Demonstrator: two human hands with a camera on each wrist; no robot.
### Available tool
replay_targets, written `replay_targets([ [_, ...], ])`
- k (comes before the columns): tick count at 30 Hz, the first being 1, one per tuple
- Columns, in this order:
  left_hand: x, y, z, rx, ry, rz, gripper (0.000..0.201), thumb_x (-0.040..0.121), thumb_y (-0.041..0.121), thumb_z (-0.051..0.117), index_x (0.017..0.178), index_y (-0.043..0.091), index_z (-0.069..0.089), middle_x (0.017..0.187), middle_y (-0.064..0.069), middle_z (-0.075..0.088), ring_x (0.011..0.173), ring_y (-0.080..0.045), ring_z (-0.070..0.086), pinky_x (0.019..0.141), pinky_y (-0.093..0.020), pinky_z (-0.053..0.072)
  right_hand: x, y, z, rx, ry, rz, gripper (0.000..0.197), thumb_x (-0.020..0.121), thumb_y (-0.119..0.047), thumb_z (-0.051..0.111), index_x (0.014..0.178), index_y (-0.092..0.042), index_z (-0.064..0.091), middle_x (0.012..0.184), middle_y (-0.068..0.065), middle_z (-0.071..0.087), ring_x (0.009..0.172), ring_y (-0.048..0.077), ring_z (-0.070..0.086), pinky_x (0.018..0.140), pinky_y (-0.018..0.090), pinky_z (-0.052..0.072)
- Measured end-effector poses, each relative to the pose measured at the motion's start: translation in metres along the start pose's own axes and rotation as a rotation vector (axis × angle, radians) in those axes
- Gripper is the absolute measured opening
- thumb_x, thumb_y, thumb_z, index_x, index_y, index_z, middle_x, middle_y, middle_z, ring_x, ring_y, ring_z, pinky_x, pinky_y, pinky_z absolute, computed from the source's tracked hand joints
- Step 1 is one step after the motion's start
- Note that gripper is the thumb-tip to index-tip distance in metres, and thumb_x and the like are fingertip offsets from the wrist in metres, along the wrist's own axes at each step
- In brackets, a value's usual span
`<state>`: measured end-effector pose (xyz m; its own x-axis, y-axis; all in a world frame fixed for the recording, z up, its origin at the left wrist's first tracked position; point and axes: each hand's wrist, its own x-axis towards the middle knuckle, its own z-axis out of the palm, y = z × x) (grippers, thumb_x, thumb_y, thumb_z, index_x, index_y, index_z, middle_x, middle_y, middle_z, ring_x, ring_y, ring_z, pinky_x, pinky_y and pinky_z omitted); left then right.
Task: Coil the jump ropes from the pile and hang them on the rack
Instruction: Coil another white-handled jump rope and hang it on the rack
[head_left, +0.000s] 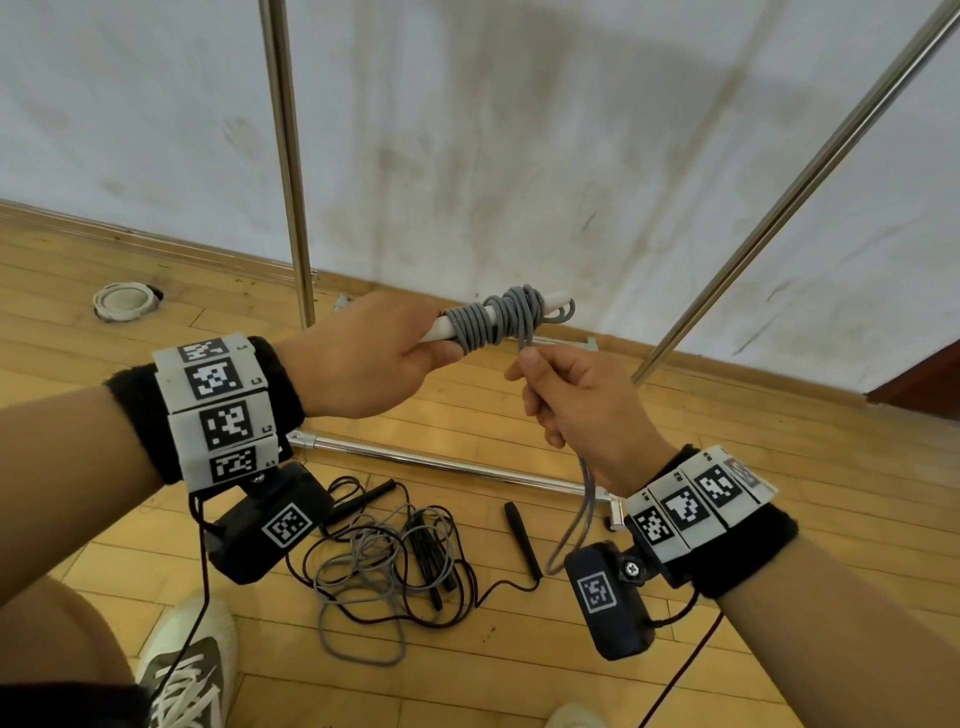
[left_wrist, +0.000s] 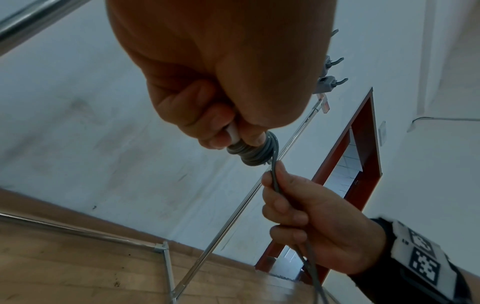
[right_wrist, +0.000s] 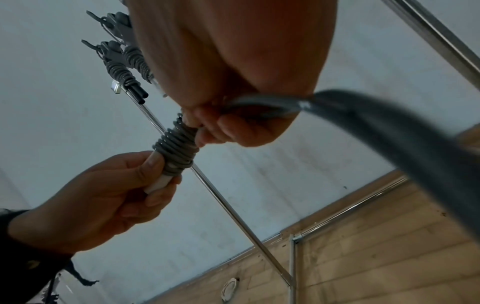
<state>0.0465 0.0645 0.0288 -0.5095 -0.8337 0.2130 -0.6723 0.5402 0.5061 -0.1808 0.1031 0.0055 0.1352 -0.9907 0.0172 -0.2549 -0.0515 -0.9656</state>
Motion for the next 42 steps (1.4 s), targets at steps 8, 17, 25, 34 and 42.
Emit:
replay_targets([
  [8,0.0,0.007,-0.006,-0.17,-0.091,0.036,0.021,0.098,0.033,0.05,0.078,0.031,0.052,0.063,0.006,0.058,0.052,-0.003,0.051,0.05,-0.018,0.041,0.0,0.008,-0.009,0.164,-0.217,0.049,0.023,0.099,-0.016,0.053,0.11,-0.004,0.07,0.077,0.002,0.063,0.061,0.015,0.047,0.052,0.025,0.046],
  [17,-0.008,0.009,-0.012,-0.245,-0.342,0.068,0.021,0.099,0.034,0.052,0.079,0.027,0.053,0.062,0.01,0.058,0.052,-0.003,0.05,0.052,-0.021,0.044,0.003,0.016,-0.021,-0.129,-0.221,0.034,0.014,0.097,-0.011,0.057,0.102,-0.008,0.07,0.07,-0.001,0.061,0.056,0.011,0.049,0.054,0.025,0.045],
  [25,-0.014,0.015,-0.01,-0.111,-0.576,0.114,0.021,0.099,0.038,0.054,0.079,0.028,0.052,0.062,0.01,0.054,0.051,-0.003,0.048,0.053,-0.021,0.04,0.014,0.019,-0.039,-0.692,-0.205,0.058,0.033,0.079,-0.015,0.078,0.057,-0.027,0.056,0.051,-0.012,0.055,0.047,-0.002,0.048,0.051,0.019,0.038],
  [34,-0.013,0.013,0.004,0.211,-0.667,0.037,0.024,0.099,0.046,0.048,0.083,0.029,0.052,0.071,0.005,0.056,0.057,-0.007,0.05,0.056,-0.022,0.04,0.023,-0.013,-0.027,-0.536,-0.224,0.003,0.014,0.085,-0.025,0.074,0.084,-0.015,0.065,0.074,0.011,0.065,0.063,0.016,0.055,0.061,0.035,0.05],
  [42,0.002,-0.005,-0.001,0.219,-0.436,-0.126,0.026,0.102,0.04,0.045,0.079,0.028,0.049,0.075,0.001,0.061,0.061,-0.014,0.056,0.058,-0.028,0.049,0.024,-0.041,-0.011,-0.207,-0.213,0.079,0.016,0.094,0.001,0.055,0.102,-0.005,0.068,0.075,0.005,0.066,0.054,0.005,0.053,0.051,0.017,0.042],
])
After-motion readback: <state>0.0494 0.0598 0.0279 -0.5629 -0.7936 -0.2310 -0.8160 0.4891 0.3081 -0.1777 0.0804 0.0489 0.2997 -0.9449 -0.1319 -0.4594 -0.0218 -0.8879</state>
